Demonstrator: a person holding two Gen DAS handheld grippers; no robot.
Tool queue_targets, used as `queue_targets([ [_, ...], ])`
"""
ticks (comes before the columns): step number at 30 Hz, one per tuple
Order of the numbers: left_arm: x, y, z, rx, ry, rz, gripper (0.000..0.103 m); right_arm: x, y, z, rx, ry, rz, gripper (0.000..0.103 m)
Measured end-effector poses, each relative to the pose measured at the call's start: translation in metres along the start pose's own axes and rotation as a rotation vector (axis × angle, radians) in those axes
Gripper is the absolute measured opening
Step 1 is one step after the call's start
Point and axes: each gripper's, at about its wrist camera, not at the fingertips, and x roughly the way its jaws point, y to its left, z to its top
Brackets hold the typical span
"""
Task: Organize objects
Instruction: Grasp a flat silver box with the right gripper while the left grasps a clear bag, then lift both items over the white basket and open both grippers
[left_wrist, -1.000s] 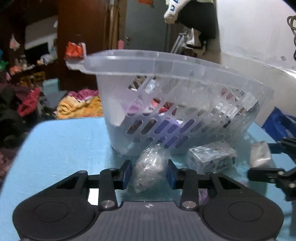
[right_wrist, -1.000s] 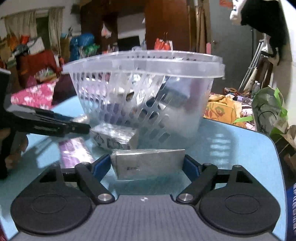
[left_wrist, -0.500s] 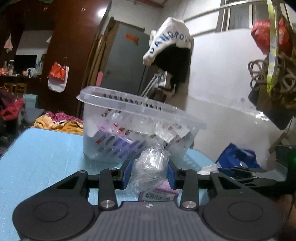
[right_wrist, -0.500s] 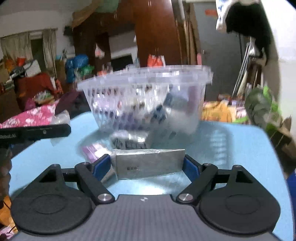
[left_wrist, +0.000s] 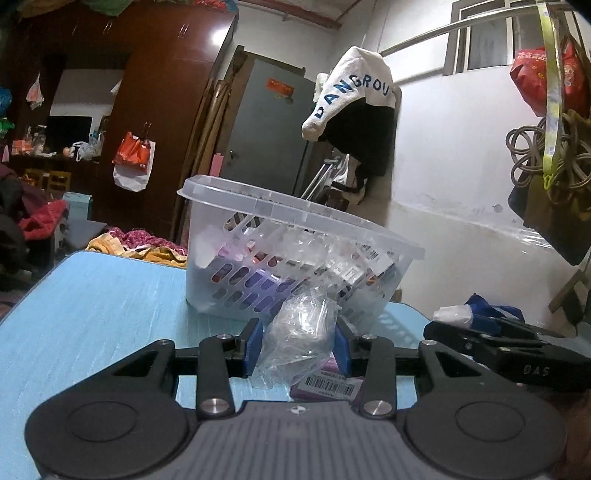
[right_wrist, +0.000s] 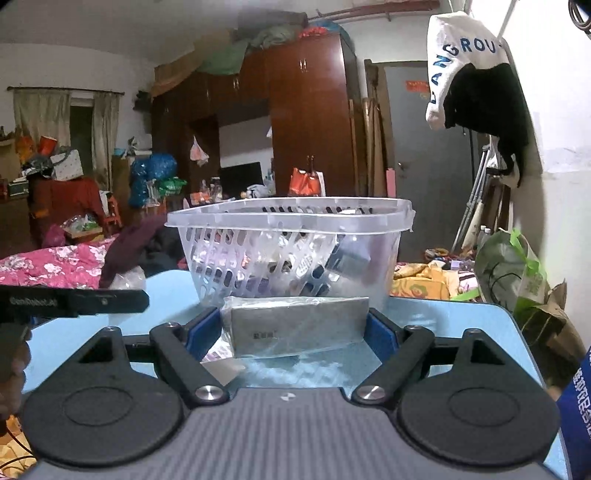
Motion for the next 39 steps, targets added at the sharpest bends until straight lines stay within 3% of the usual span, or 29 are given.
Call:
queue_targets([
  [16,-0.005,0.003,-0.006,0.012,-0.002,0.052,0.044,-0.006,0.001,-0.003,0.002,-0.043,0.019,0.085],
  [26,-0.017,0.0,-0.003,0.019,-0.041,0.045,0.044,-0.015,0.003,-0.005,0.001,-0.104,0.025,0.085],
  [29,-0.023,-0.006,0.019,0.048,-0.063,-0.003,0.044,-0.029,0.0,0.013,0.085,-0.172,0.099,0.085],
  [32,-0.017,-0.019,0.067,0.071,-0.114,-0.011,0.044,-0.027,0.015,0.064,-0.014,-0.217,0.09,0.085],
  [35,0.01,-0.029,0.117,0.08,-0.134,0.027,0.044,0.01,0.021,0.114,-0.111,-0.175,0.035,0.085],
  [38,0.052,-0.027,0.145,0.078,-0.104,0.092,0.046,0.057,0.006,0.143,-0.072,-0.09,0.02,0.088],
  [39,0.066,-0.025,0.147,0.075,-0.098,0.115,0.054,0.072,0.002,0.146,-0.063,-0.055,0.025,0.09],
])
